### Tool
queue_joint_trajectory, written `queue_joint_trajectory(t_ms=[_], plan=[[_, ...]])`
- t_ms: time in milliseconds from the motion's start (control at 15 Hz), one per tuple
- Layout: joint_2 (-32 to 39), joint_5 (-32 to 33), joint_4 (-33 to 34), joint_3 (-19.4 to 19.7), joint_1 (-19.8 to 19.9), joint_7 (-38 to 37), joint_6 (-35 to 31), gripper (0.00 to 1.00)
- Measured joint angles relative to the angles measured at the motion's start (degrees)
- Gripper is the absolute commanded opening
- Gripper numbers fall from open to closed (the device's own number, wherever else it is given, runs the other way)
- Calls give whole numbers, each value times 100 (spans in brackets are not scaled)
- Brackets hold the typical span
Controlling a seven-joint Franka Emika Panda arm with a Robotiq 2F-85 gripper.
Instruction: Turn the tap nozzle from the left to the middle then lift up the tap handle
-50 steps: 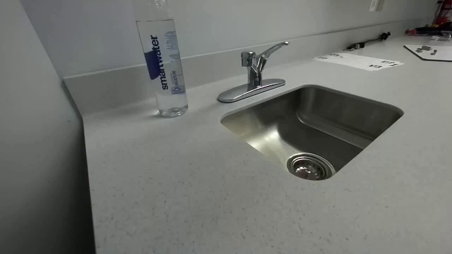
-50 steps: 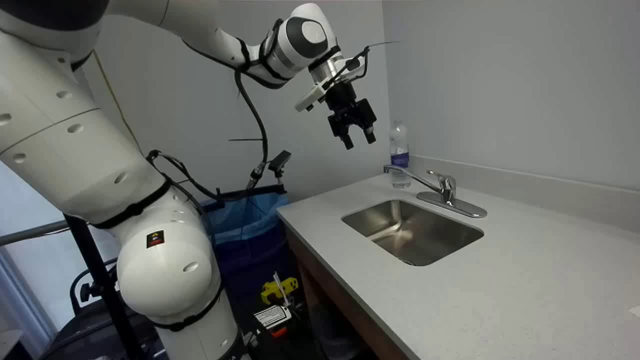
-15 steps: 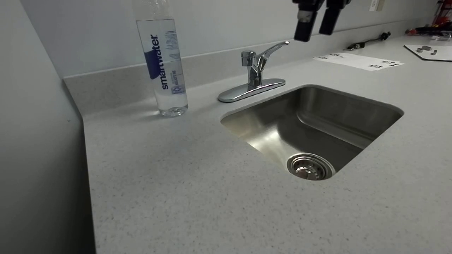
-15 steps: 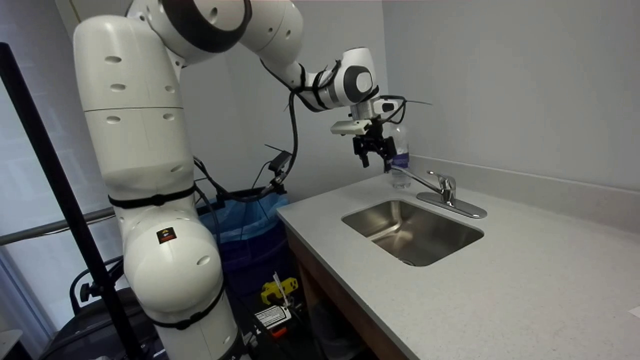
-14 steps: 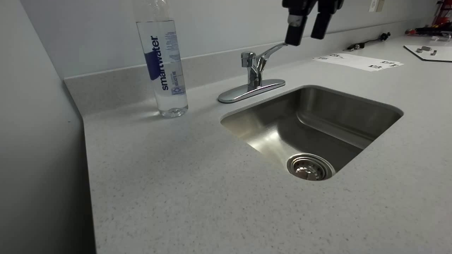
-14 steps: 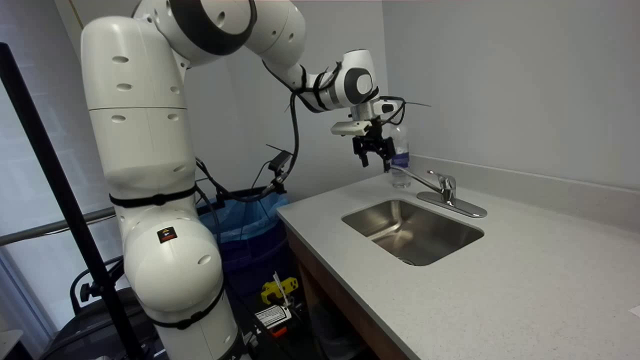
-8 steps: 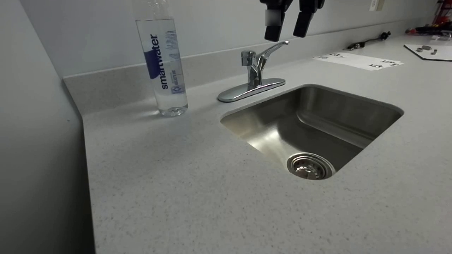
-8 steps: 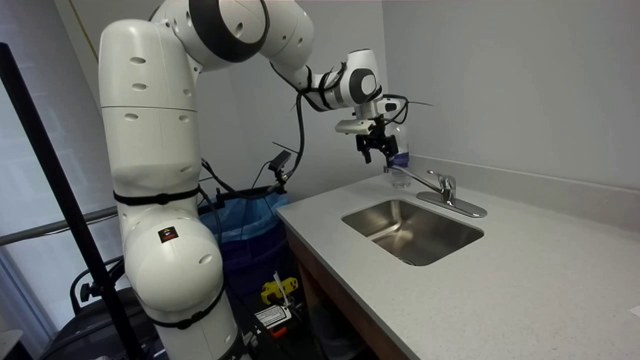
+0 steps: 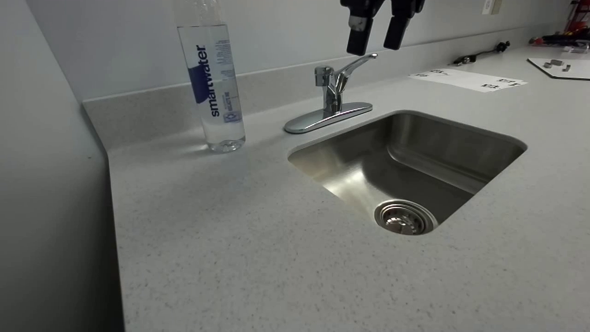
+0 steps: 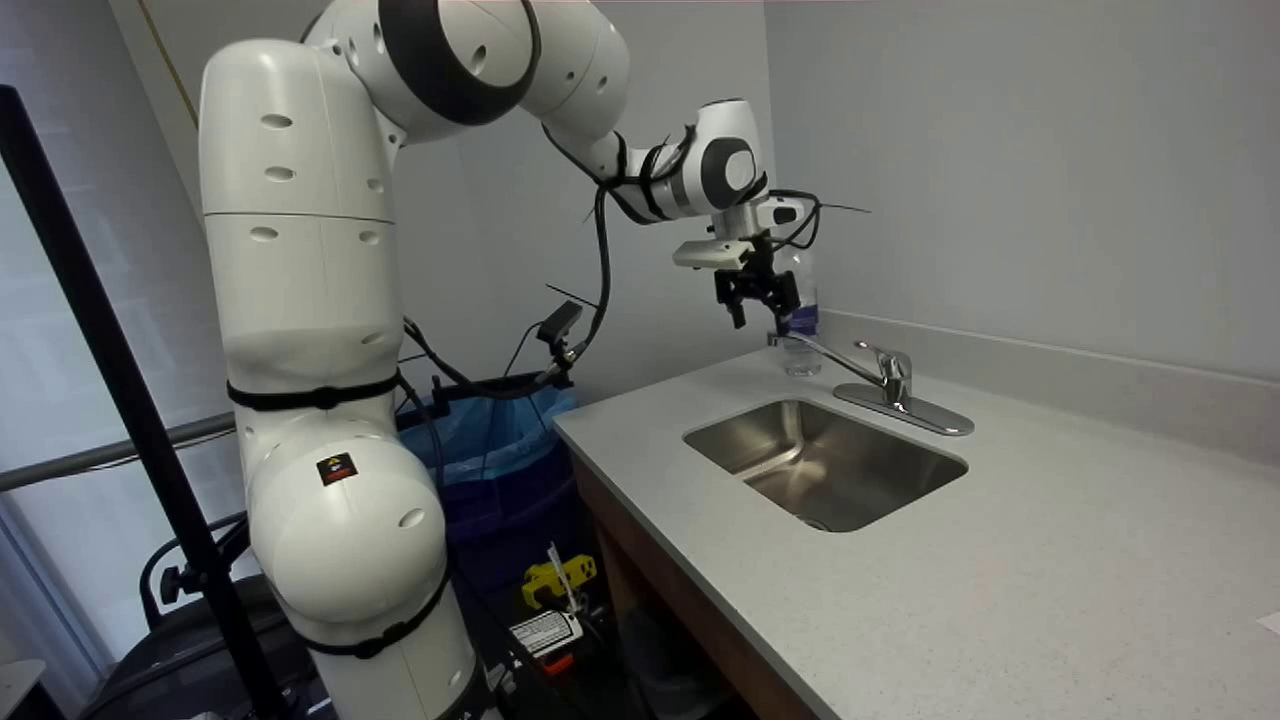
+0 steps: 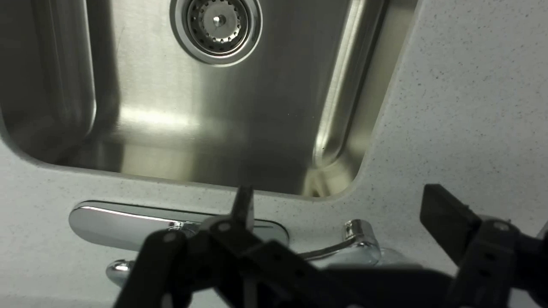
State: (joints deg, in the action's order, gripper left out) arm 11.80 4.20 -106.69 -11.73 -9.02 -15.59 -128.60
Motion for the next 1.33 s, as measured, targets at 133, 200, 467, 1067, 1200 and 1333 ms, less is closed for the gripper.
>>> queue_joint_trajectory(t_ms=[133,200,467,1067,1200,1333], plan=[[75,-77,77,67,2,196,0,100],[147,-164,156,100,11,342,-5,100],[600,-630,628,138,80,1036,-217,100],[1562,-998,1628,-25,-23,1442,-1152,100],[1682,-1068,1710,-61,-89,1414,-1203,100],[1758,-1104,1731,-78,-146,1374,-1203,100]])
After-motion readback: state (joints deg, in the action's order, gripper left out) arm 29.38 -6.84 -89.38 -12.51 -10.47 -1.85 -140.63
